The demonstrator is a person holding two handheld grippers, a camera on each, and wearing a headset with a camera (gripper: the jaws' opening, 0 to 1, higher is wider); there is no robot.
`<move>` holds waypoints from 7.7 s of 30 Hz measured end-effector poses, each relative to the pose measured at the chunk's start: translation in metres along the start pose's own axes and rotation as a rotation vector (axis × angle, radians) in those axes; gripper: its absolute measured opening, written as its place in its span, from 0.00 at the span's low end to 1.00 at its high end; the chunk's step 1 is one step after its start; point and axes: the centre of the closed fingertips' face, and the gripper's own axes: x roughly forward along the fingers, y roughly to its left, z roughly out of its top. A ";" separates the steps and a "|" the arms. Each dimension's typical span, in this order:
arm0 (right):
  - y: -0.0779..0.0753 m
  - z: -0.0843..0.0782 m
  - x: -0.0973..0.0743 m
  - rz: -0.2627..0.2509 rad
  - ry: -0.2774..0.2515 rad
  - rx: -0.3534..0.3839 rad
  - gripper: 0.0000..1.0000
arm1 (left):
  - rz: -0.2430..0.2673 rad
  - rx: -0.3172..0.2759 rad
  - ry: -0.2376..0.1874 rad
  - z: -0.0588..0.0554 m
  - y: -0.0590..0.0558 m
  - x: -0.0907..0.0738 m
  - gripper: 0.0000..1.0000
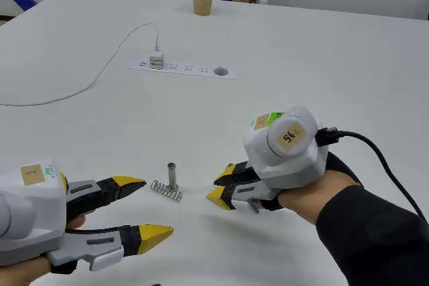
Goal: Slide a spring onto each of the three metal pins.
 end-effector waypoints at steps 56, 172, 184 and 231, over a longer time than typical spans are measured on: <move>0.012 0.009 0.061 0.021 -0.015 0.039 0.17 | 0.015 -0.008 0.016 -0.005 0.006 -0.005 0.53; 0.070 0.014 -0.031 0.280 0.130 -0.161 0.12 | -0.184 0.219 0.064 -0.005 -0.045 0.016 0.12; 0.071 0.032 -0.034 0.257 0.065 -0.163 0.11 | -0.178 0.213 0.052 -0.001 -0.044 0.017 0.12; 0.067 0.061 -0.028 0.216 -0.041 -0.155 0.11 | -0.140 0.160 0.013 0.004 -0.037 0.017 0.16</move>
